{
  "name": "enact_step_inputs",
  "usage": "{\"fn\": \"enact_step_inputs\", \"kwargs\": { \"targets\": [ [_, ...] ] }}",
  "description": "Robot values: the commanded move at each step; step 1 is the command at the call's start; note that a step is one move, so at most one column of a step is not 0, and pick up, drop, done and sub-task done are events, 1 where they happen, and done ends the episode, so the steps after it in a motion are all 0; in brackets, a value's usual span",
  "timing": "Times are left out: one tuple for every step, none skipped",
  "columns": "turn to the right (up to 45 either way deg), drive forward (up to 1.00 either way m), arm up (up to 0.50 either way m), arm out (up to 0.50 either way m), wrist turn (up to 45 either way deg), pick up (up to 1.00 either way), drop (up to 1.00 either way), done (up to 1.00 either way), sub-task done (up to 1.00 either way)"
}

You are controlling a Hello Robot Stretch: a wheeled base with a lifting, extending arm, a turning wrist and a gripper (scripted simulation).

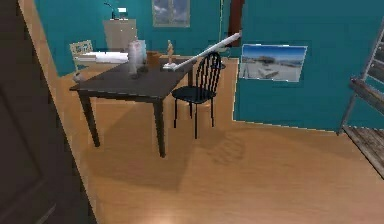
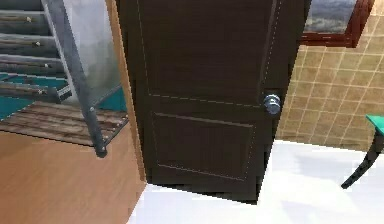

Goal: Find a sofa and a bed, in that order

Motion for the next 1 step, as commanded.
{"fn": "enact_step_inputs", "kwargs": {
  "targets": [
    [0.0,1.00,0.00,0.00,0.0,0.00,0.00,0.00,0.00]
  ]
}}
